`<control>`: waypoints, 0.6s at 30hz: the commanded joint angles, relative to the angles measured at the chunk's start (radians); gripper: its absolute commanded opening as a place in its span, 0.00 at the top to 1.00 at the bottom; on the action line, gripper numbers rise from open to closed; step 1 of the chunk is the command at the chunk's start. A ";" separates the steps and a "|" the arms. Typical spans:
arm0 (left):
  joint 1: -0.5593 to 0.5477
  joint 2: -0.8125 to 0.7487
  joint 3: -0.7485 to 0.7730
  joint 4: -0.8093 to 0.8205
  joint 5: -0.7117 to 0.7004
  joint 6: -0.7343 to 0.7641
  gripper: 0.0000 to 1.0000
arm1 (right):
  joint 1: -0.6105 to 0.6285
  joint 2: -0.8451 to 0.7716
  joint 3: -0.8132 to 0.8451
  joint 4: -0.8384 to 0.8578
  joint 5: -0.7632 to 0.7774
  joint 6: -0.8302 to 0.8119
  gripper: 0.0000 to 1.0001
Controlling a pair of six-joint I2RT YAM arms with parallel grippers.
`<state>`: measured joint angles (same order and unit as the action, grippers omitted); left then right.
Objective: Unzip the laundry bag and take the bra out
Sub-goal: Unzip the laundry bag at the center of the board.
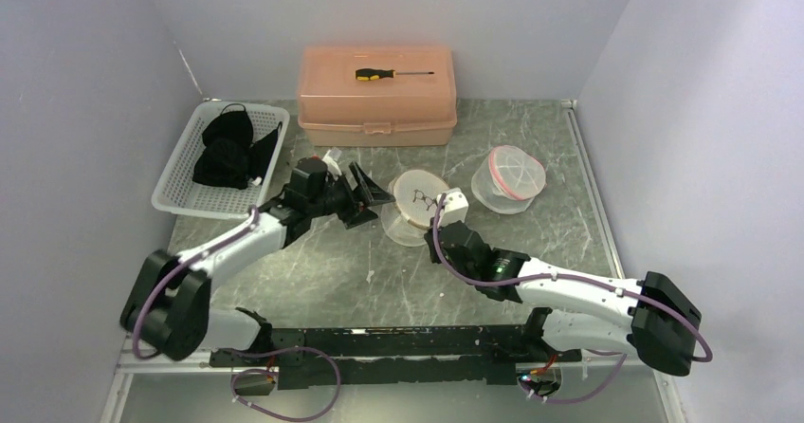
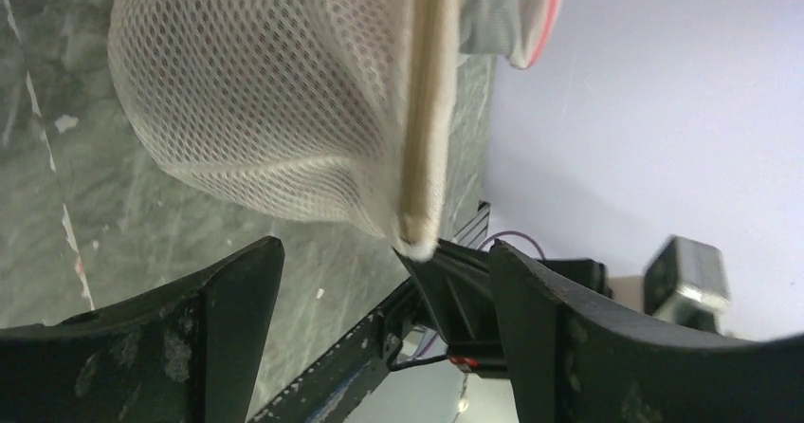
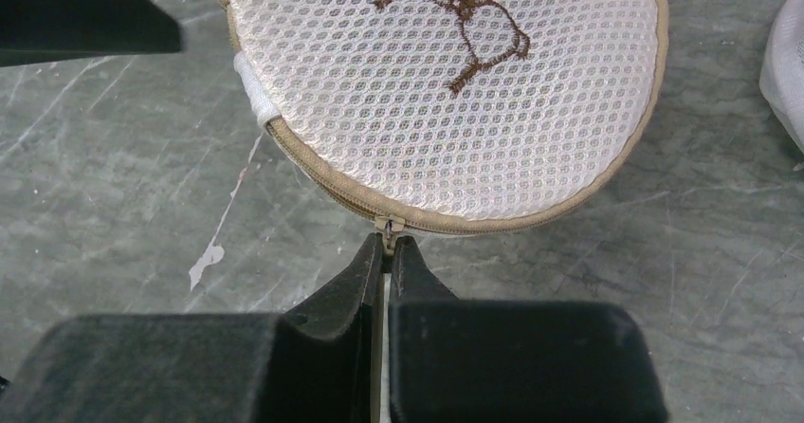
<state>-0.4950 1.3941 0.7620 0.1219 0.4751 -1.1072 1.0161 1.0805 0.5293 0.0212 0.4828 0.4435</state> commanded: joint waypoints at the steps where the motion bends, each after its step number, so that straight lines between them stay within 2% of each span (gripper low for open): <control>1: -0.042 -0.179 -0.012 -0.188 -0.200 -0.059 0.16 | 0.002 0.003 0.025 0.049 0.031 0.020 1.00; 3: -0.094 -0.205 0.001 -0.218 -0.275 -0.084 0.18 | 0.002 0.009 0.030 0.051 0.032 0.017 1.00; 7: -0.175 -0.162 0.056 -0.210 -0.324 -0.098 0.22 | 0.002 0.026 0.046 0.048 0.033 0.015 1.00; 18: -0.263 -0.001 0.080 -0.116 -0.358 -0.152 0.34 | 0.002 0.044 0.061 0.040 0.009 0.022 1.00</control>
<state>-0.7418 1.3754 0.8082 -0.0498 0.1570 -1.2320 1.0161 1.1259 0.5453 0.0315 0.4892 0.4561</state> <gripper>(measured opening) 0.678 0.031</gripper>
